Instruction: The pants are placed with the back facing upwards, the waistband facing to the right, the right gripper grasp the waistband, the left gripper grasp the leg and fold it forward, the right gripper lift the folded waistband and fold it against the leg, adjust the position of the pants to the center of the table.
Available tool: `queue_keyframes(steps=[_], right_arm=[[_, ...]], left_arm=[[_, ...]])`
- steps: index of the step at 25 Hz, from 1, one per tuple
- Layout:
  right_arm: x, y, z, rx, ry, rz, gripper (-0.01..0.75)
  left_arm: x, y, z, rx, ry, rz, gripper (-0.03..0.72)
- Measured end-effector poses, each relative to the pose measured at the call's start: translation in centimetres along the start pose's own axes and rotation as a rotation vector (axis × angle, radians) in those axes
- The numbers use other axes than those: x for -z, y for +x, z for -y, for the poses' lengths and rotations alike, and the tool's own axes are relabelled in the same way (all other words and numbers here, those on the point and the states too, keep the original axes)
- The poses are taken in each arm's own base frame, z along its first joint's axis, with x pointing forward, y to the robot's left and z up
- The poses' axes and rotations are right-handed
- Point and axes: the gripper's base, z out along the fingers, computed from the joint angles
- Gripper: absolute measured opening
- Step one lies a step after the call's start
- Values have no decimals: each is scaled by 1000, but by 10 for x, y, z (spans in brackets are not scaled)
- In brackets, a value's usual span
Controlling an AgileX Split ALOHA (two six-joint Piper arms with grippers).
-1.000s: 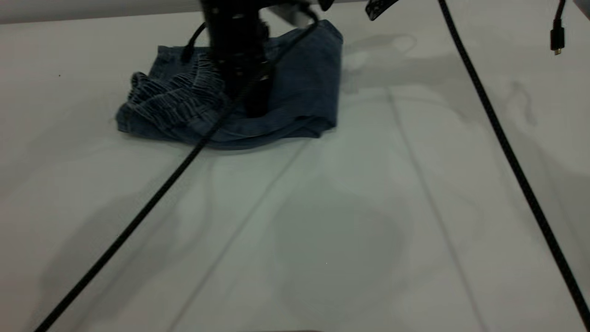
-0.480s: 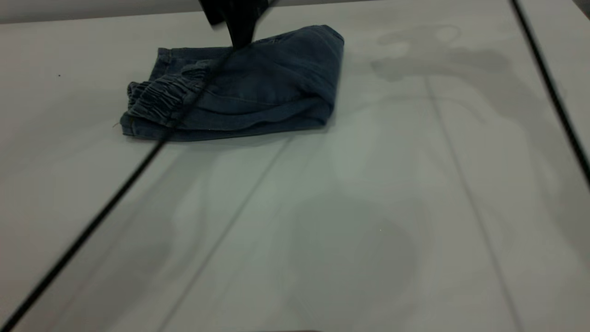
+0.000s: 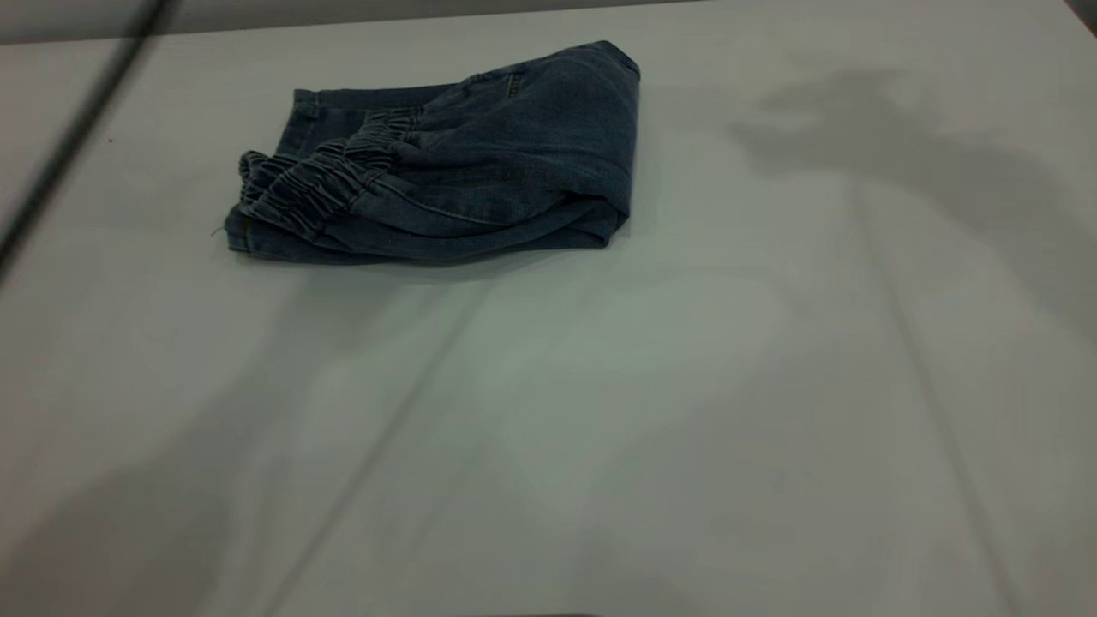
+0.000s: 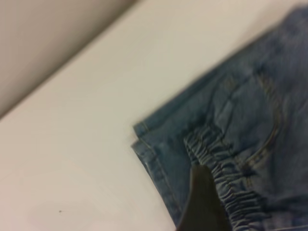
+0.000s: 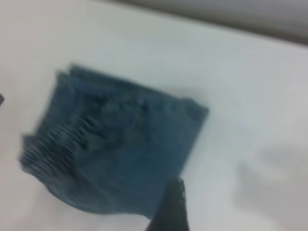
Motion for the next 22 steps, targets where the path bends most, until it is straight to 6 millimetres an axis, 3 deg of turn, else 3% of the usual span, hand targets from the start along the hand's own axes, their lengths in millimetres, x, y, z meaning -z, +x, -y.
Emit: queue_keyframes(steps=[5, 10, 13, 17, 20, 22], right_arm=[[84, 15, -31, -2, -9, 113, 590], [158, 62, -56, 36, -12, 177, 590], [196, 97, -68, 61, -10, 214, 590], [241, 146, -79, 102, 23, 288, 590], [268, 184, -85, 126, 39, 348, 590], [279, 212, -87, 136, 46, 373, 590]], left_arm=[[96, 0, -20, 57, -62, 152, 485], [187, 37, -33, 73, -123, 238, 485], [239, 77, -35, 83, -133, 285, 485], [290, 141, -31, 95, -141, 333, 485], [331, 204, -23, 120, -123, 424, 485], [348, 246, -15, 136, -95, 481, 485]])
